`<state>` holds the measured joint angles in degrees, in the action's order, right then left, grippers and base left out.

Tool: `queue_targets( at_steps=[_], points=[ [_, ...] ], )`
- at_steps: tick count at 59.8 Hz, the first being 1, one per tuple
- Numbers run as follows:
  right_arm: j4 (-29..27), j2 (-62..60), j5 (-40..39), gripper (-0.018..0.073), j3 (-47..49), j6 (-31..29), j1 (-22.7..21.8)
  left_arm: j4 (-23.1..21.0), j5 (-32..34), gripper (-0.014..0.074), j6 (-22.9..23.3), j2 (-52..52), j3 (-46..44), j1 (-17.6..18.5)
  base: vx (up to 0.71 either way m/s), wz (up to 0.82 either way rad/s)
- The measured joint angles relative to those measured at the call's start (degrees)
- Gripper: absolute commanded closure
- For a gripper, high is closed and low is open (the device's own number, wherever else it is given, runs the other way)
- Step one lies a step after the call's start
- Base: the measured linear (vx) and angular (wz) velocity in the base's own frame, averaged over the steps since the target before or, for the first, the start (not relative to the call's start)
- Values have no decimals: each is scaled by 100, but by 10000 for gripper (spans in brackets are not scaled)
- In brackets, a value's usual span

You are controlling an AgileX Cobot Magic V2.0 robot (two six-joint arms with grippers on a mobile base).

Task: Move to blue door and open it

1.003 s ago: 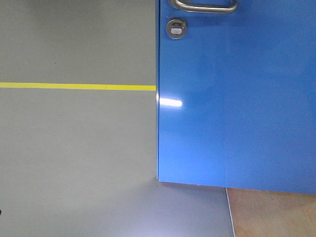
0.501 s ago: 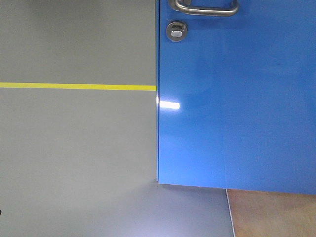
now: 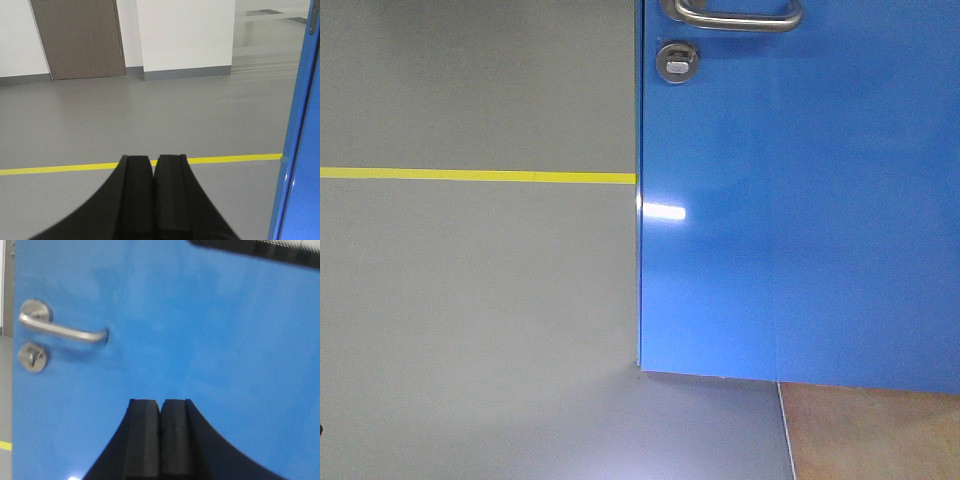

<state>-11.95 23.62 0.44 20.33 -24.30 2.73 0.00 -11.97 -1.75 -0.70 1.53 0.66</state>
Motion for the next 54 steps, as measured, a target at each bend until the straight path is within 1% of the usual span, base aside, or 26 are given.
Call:
queue_targets(
  at_steps=[5,9,17,20,33,54],
  points=[
    [-5,-775,-102,567,-823,316,-14,0,0,526,0,0,0,0,0,0],
    [-5,-1203,-121,567,-1242,655,-57,0,0,526,0,0,0,0,0,0],
    [42,-1793,-170,567,-1875,1163,-204,0,0,526,0,0,0,0,0,0],
    [67,-1910,-172,567,-2048,1262,-255,0,0,526,0,0,0,0,0,0],
    [106,-2006,-109,567,-2200,1477,-280,0,0,526,0,0,0,0,0,0],
    [143,-2407,-44,567,-2200,1502,-280,0,0,526,0,0,0,0,0,0]
  ],
)
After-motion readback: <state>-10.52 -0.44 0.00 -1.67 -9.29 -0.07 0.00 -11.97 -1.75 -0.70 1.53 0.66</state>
